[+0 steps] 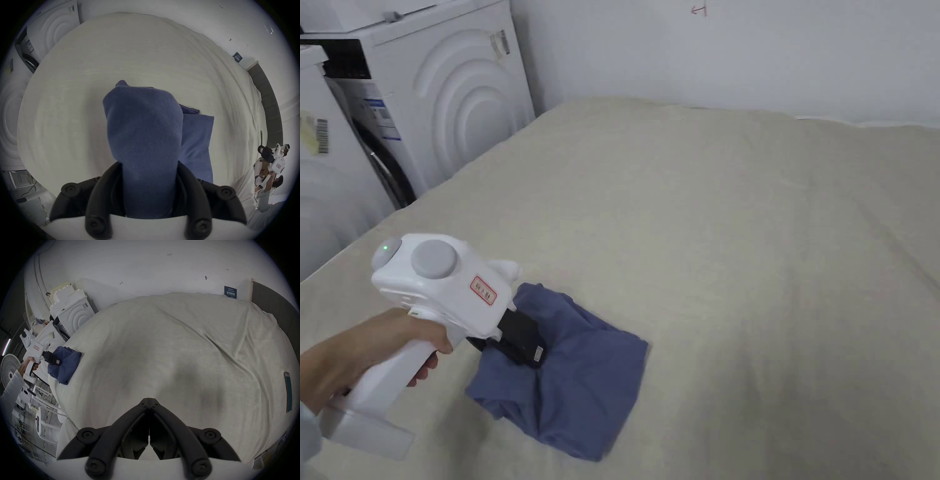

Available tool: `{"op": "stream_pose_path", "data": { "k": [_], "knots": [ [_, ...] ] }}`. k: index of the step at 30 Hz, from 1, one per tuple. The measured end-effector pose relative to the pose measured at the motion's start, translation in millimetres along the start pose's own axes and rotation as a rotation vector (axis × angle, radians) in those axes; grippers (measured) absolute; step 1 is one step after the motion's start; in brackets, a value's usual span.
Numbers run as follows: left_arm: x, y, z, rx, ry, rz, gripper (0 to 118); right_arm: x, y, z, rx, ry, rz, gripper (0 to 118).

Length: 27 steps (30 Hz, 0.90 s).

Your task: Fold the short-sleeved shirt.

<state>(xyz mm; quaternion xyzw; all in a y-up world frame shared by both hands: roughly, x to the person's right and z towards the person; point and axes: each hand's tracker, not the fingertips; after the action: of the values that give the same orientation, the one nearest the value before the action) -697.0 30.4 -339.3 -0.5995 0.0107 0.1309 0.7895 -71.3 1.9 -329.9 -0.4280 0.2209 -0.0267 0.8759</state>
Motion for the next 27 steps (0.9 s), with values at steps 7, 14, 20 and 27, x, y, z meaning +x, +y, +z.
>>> {"op": "stream_pose_path", "data": {
  "k": [7,14,20,27],
  "knots": [
    [-46,10,5,-0.072,0.061,0.045,36,-27,22,-34,0.020,0.056,-0.033,0],
    [-70,4,10,-0.058,0.122,0.079,37,-64,32,-60,0.017,0.097,0.040,0],
    [-83,2,9,-0.004,0.343,0.032,99,-81,30,-65,0.002,0.122,0.077,0],
    [-67,-20,49,0.160,0.362,0.069,99,-80,27,-59,-0.010,0.135,0.074,0]
  ]
}}
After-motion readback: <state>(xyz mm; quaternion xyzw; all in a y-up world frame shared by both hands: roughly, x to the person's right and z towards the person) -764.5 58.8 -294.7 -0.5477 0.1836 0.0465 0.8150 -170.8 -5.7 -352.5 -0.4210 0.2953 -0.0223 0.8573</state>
